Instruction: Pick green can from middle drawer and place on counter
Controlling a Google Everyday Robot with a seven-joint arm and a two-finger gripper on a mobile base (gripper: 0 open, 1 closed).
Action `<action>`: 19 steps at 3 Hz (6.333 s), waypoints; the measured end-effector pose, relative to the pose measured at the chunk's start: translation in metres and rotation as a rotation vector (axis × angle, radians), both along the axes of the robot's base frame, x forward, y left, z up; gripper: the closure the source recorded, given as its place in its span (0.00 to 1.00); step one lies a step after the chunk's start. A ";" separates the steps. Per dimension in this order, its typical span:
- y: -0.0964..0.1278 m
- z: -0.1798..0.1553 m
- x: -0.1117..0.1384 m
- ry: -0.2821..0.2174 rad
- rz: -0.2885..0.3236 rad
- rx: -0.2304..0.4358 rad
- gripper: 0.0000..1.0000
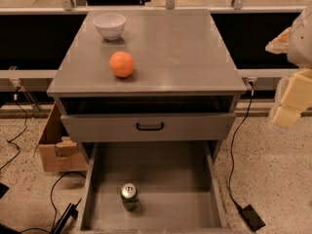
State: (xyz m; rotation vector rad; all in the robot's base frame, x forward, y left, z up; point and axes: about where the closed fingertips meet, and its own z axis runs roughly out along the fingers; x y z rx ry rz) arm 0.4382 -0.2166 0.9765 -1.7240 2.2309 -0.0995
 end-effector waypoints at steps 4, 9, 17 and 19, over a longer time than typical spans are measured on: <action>0.029 -0.144 0.017 0.010 0.013 0.479 0.00; 0.067 -0.236 0.042 -0.185 0.112 0.813 0.00; 0.320 -0.535 0.044 -0.044 0.400 1.134 0.47; 0.288 -0.528 0.026 0.004 0.353 1.049 0.94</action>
Offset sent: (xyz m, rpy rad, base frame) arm 0.0138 0.0091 -0.0532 0.2856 0.0068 0.0016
